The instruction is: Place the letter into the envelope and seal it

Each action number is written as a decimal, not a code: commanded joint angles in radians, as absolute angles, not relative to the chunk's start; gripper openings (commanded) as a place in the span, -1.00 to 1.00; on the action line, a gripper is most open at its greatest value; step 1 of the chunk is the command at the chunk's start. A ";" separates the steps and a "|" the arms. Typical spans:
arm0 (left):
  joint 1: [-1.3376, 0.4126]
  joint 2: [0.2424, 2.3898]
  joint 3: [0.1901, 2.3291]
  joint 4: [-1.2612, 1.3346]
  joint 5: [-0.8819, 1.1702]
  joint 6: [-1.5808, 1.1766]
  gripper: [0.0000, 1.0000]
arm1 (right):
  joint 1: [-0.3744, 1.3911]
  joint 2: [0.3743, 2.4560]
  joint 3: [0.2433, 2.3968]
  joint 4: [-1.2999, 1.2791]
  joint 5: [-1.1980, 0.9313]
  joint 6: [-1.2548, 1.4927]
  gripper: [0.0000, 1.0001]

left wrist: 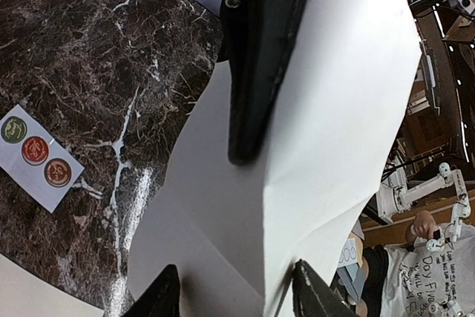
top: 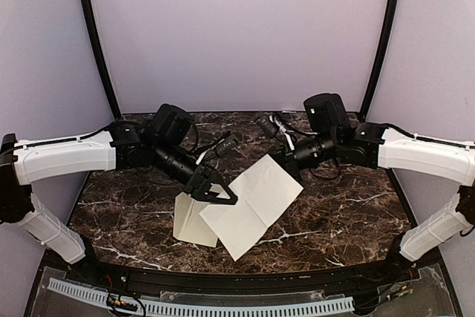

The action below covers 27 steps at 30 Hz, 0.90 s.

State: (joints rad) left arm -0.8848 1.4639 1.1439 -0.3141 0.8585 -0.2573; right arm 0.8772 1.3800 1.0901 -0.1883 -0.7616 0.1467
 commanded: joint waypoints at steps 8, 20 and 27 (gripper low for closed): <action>-0.889 1.358 1.099 -0.414 0.797 -0.178 -0.21 | 0.887 1.349 1.124 -0.189 -0.736 0.149 -1.00; -0.888 1.332 1.086 -0.458 0.770 -0.155 -0.63 | 0.887 1.355 1.130 -0.192 -0.730 0.156 -1.00; -0.889 1.330 1.084 -0.468 0.771 -0.157 -0.91 | 0.887 1.364 1.128 -0.205 -0.719 0.151 -1.00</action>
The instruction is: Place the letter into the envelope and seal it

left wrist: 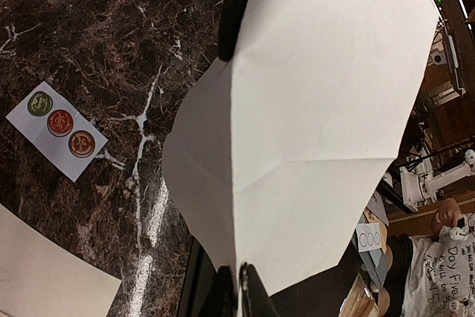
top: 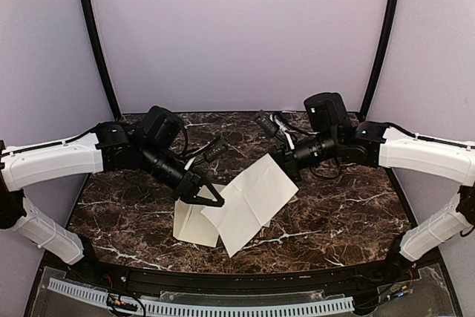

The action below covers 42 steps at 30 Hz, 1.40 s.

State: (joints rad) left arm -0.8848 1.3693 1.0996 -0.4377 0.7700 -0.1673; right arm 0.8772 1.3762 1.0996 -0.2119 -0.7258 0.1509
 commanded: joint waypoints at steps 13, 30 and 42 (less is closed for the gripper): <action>-0.882 1.292 1.056 -0.439 0.789 -0.210 -1.00 | 0.821 1.290 1.073 -0.205 -0.656 0.155 0.15; -0.842 1.105 0.872 0.109 0.652 -0.486 -1.00 | 0.666 0.932 0.586 0.423 -0.573 0.640 0.97; -0.842 1.125 0.925 0.095 0.577 -0.452 -1.00 | 0.737 0.825 0.614 0.279 -0.408 0.549 0.97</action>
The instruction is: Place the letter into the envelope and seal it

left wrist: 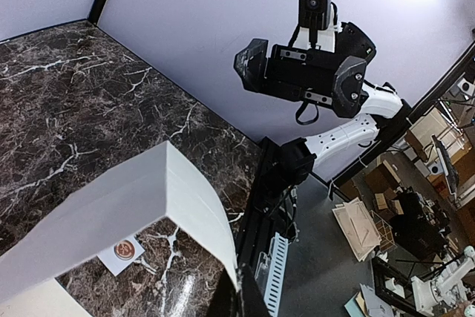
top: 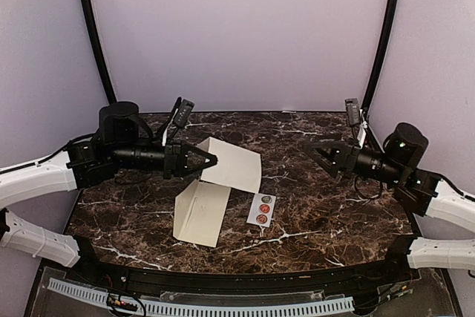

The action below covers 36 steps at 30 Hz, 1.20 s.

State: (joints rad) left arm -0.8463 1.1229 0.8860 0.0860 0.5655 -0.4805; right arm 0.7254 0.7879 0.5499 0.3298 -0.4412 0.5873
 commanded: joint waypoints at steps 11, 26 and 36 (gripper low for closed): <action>-0.842 1.182 1.008 -0.057 0.835 -0.341 -1.00 | 0.853 1.067 0.854 0.091 -0.530 0.334 0.93; -0.843 1.247 1.098 -0.254 0.928 -0.203 -1.00 | 0.919 1.322 1.065 -0.113 -0.806 0.223 0.53; -0.843 1.268 1.124 -0.334 0.876 -0.142 -1.00 | 0.939 1.334 1.082 -0.103 -0.849 0.229 -0.01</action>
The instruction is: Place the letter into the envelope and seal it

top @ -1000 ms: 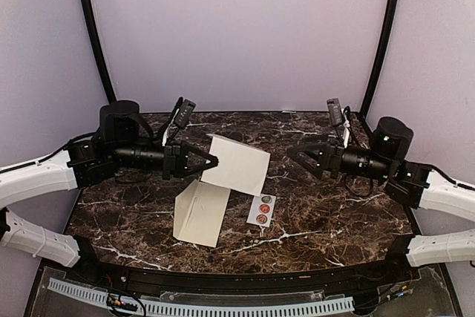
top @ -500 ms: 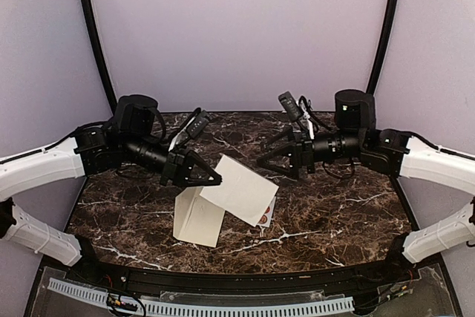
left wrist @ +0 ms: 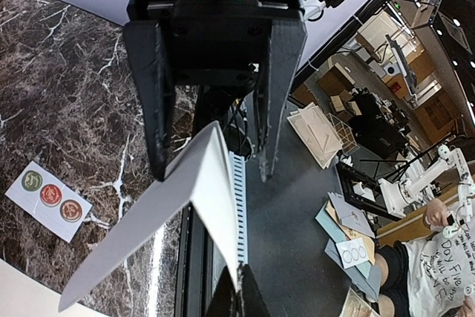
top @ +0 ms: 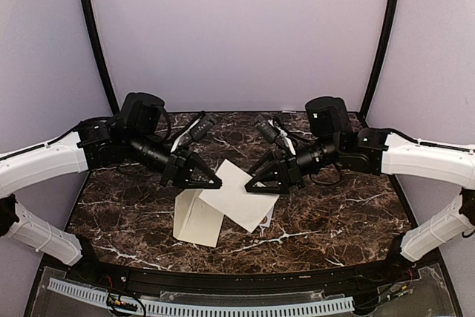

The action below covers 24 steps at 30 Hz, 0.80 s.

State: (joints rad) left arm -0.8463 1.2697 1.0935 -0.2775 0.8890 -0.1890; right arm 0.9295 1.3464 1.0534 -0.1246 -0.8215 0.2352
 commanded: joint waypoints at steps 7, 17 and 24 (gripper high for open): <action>-0.843 1.267 1.131 -0.341 0.853 -0.139 -1.00 | 0.940 1.359 1.088 -0.116 -0.832 0.230 -0.20; -0.843 1.276 1.129 -0.337 0.811 -0.144 -1.00 | 0.956 1.390 1.117 -0.144 -0.805 0.220 -0.62; -0.842 1.279 1.140 -0.350 0.769 -0.139 -0.93 | 0.957 1.375 1.113 -0.161 -0.734 0.213 -1.00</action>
